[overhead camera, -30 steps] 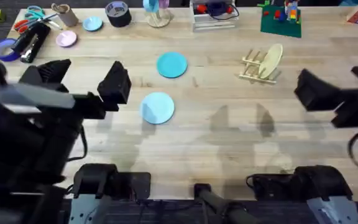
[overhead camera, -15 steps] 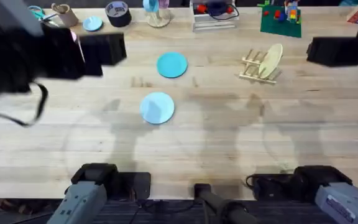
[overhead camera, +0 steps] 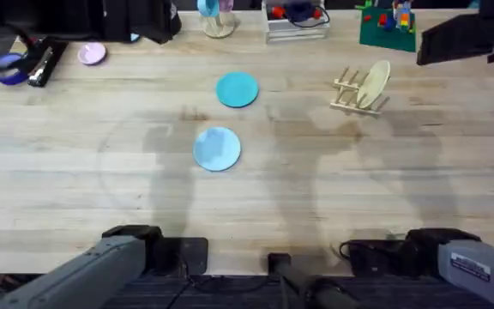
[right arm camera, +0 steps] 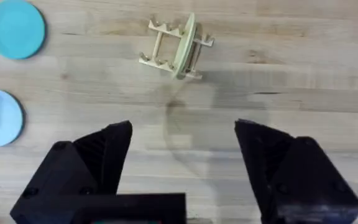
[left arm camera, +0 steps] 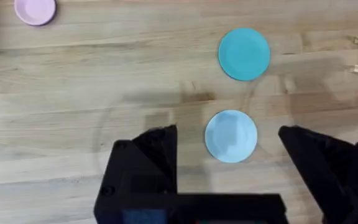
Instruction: Pick up the plates from the table one by one and place each into a slot on the dish rack.
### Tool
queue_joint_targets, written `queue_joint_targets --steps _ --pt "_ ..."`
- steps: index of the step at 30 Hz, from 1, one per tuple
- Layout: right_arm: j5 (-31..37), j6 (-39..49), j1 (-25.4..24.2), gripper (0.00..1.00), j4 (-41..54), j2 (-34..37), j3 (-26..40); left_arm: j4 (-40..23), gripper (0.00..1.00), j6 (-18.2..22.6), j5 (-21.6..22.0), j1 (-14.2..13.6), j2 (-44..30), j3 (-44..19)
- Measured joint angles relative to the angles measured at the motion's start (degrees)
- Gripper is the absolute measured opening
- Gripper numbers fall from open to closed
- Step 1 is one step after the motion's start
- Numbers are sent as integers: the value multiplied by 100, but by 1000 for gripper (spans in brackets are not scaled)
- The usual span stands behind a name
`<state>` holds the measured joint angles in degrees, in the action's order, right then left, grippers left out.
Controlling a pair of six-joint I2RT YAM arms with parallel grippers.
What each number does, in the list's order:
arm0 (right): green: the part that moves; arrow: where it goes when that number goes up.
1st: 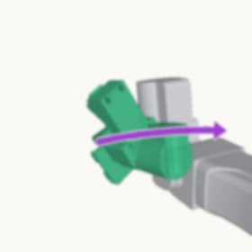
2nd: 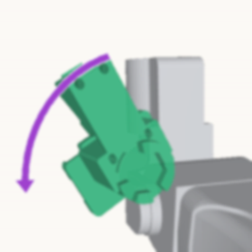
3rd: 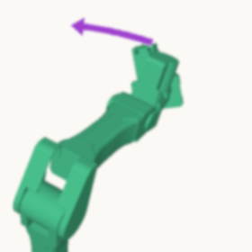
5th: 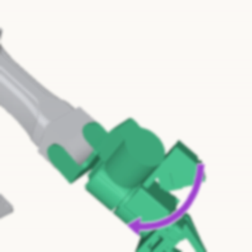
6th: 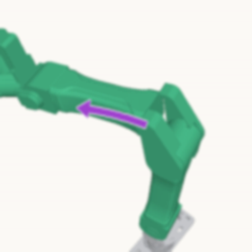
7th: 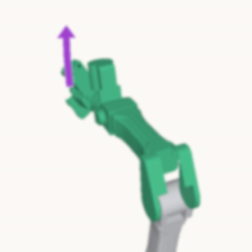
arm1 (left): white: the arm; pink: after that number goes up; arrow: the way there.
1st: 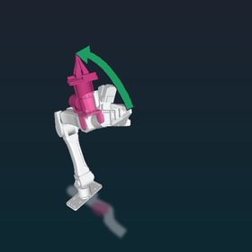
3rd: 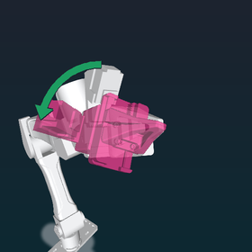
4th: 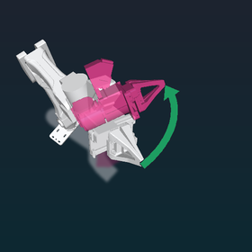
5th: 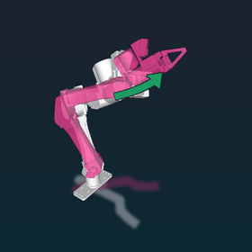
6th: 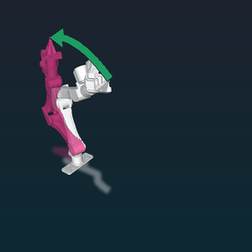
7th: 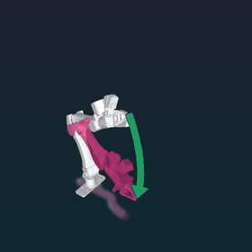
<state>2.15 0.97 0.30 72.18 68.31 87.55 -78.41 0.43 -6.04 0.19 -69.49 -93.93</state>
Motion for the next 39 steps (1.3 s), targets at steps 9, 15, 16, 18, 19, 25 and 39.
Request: queue_joint_targets --steps 9,15,16,18,19,25,39 --pt "0 18 0 995 -107 53 7 -72 992 0 0 0 -259 -18" --pt "-1 18 0 995 -151 53 7 -86 466 0 0 0 -256 -20" --pt "0 18 0 995 -151 53 7 -109 308 0 0 0 -256 -20" --pt "0 18 0 995 -151 53 7 -136 70 27 1 0 -256 -20" --pt "0 18 0 995 -151 53 7 -157 49 24 0 0 -256 -20" --pt "0 18 0 995 -151 53 7 -413 41 24 0 0 -256 -20" --pt "0 35 0 994 -150 53 7 -392 41 22 -685 0 -396 -22"
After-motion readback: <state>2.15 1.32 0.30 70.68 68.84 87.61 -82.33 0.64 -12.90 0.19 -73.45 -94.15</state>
